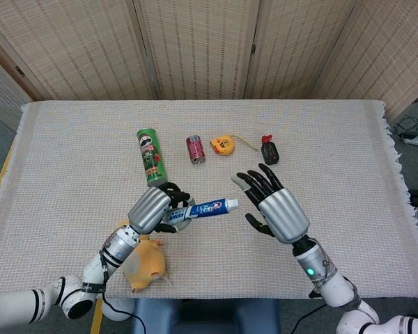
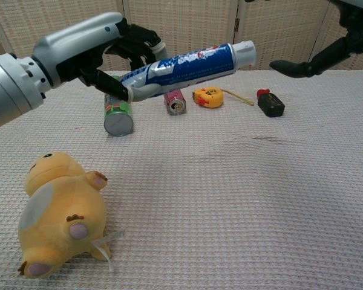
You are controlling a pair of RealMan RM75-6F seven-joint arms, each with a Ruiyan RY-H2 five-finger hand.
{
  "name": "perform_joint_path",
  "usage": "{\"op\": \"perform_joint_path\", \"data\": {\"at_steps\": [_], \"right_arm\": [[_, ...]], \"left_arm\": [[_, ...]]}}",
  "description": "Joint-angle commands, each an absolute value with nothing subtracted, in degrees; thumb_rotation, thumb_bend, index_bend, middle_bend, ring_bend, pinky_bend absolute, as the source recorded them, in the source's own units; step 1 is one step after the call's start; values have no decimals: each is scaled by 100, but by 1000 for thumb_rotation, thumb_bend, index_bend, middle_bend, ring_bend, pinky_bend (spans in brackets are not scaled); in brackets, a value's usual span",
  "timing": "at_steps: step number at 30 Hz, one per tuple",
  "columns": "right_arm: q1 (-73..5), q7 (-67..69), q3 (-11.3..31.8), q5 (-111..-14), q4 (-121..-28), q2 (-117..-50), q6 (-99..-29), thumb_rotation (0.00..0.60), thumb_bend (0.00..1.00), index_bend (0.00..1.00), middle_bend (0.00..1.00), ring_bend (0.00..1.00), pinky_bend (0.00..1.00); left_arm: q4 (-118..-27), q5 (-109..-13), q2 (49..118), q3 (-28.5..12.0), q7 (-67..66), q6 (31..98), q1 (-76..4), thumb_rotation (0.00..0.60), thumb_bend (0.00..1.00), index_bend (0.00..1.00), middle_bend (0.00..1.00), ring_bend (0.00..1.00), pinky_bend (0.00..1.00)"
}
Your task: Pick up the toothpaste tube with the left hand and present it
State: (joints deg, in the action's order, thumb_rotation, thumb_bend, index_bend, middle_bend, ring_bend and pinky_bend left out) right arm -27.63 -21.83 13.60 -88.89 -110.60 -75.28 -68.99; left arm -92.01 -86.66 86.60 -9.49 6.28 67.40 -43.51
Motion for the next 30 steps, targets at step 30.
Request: {"op": "perform_joint_path", "data": {"at_steps": [30], "right_arm": [[-3190,-2489,1435,-8363,-10914,-7742,-6969,600,394,72,166,141,39]], "left_arm": [[-9286,-8831,8607,-917,734,6725,-4325,600,694,748,722,666,356]]}}
